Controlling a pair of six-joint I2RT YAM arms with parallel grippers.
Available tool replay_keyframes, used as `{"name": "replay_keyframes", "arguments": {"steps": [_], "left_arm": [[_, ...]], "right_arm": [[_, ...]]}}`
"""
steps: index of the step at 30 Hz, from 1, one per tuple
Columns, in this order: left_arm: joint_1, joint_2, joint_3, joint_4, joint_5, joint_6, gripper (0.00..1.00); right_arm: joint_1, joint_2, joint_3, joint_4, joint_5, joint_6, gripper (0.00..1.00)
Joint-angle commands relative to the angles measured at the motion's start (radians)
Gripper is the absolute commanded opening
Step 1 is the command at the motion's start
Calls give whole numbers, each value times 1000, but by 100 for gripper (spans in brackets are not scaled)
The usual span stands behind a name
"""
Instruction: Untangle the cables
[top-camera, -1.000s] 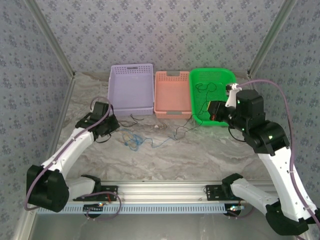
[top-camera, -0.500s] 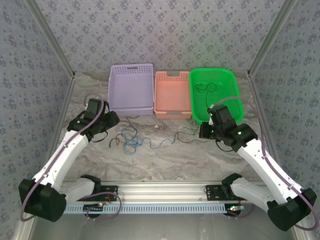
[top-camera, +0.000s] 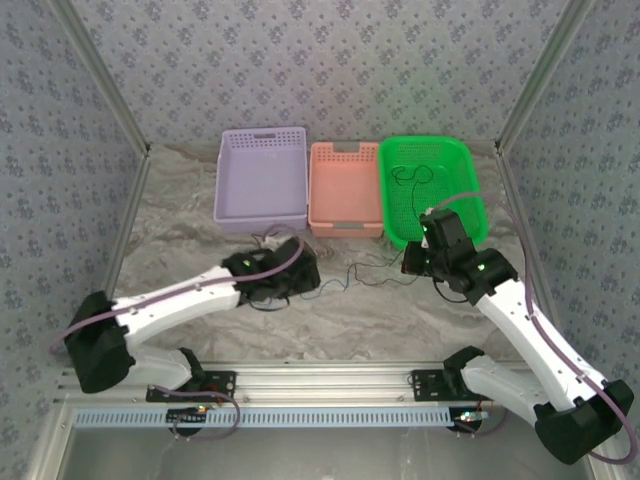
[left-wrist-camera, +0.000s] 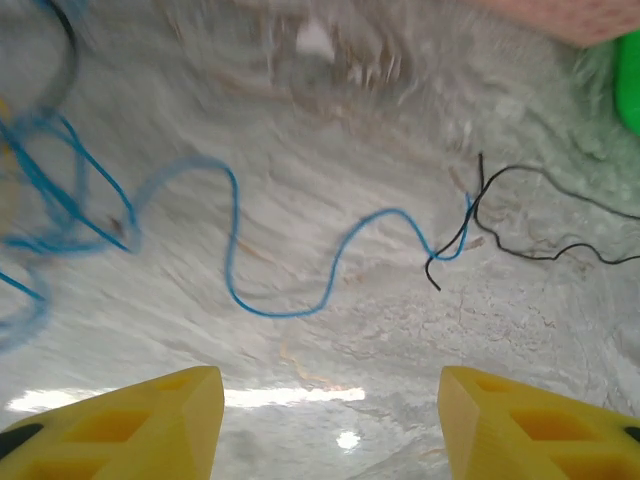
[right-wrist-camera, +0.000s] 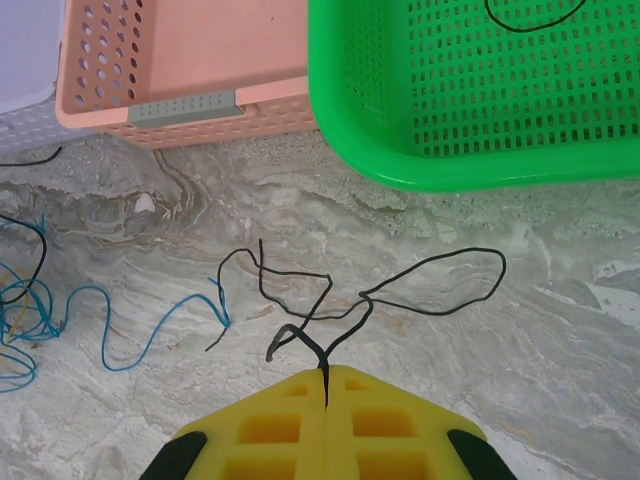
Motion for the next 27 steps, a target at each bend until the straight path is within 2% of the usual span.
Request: {"name": "replay_keyframes", "arguments": {"steps": [1, 7, 10, 13, 16, 20, 24, 27], "left_arm": [[-36, 71, -82, 170, -66, -304, 60], [-55, 134, -121, 300, -66, -548, 71], [-79, 151, -182, 413, -73, -674, 71], [-79, 189, -170, 423, -60, -719, 70], [-79, 242, -169, 469, -21, -780, 68], [-78, 283, -176, 508, -60, -850, 63], [-53, 304, -178, 497, -86, -890, 55], [-14, 320, -186, 506, -92, -893, 44]], "right_arm": [[-3, -10, 29, 16, 9, -2, 0], [-3, -25, 27, 16, 7, -4, 0], [-3, -27, 26, 19, 5, -2, 0], [-2, -26, 20, 28, -2, 0, 0], [-1, -27, 19, 29, -1, 0, 0], [-2, -34, 13, 32, -4, 2, 0], [-1, -44, 9, 28, 1, 0, 0], [-3, -49, 7, 29, 0, -1, 0]]}}
